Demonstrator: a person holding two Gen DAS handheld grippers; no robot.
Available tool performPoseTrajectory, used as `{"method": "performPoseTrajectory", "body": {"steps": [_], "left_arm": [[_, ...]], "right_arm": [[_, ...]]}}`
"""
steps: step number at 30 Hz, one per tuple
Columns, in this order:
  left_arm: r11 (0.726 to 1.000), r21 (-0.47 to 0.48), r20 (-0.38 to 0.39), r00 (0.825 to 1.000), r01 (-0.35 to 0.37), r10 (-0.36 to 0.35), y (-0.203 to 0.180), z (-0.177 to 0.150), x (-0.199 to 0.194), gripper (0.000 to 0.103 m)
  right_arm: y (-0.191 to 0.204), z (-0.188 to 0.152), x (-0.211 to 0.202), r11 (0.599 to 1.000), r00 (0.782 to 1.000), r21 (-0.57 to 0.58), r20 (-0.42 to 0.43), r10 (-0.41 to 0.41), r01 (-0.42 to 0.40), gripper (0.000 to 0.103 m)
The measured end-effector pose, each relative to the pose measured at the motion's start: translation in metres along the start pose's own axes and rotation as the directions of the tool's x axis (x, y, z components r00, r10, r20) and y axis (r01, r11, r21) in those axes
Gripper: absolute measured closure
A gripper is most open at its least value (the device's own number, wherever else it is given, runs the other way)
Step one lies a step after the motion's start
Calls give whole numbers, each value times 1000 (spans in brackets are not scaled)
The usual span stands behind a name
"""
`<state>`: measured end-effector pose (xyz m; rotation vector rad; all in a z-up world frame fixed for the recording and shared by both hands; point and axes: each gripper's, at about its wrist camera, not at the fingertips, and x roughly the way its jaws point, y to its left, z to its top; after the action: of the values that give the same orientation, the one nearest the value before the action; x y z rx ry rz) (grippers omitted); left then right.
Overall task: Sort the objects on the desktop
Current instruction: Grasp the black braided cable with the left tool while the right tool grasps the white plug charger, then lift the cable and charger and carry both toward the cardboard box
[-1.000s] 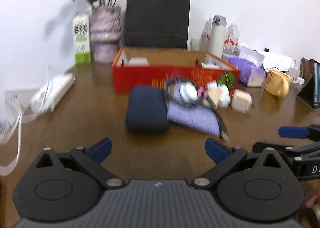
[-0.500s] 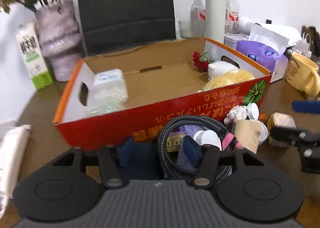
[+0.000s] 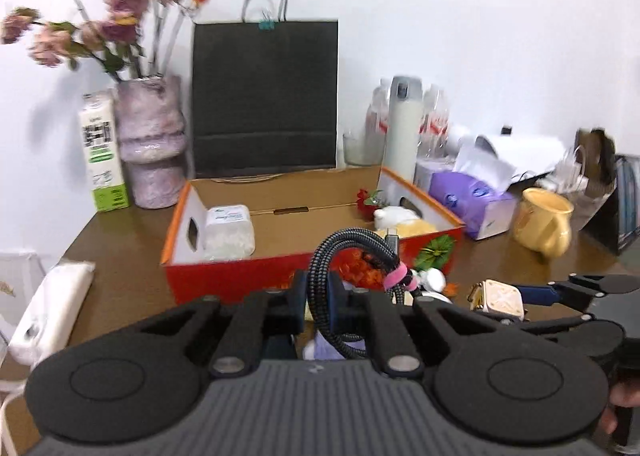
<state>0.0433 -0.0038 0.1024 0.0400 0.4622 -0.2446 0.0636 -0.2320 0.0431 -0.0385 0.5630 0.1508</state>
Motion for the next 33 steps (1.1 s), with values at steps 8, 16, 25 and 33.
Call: {"method": "performPoseTrajectory", "body": {"steps": [8,16,25,33], "left_arm": [[981,-193,-208,975,32,-72,21,-75,-67,93],[996,-19,-248,965,-90,82,6,-119,-85,92],[965,230,-202,964,-122,170,-15,-115,-55,40],[975,221,-190,980,-12,55,-22,-114,-37,92]], "right_arm": [[19,-44,-80,991,991,-26,0,131,-131,46],[40,-84,-114,987,986,-35,-52,157,-159,45],[45,-92,-105,988,987,-48,-76,140,-144,45],[46,-90,-98,988,986,-44,-88,145,-149,46]]}}
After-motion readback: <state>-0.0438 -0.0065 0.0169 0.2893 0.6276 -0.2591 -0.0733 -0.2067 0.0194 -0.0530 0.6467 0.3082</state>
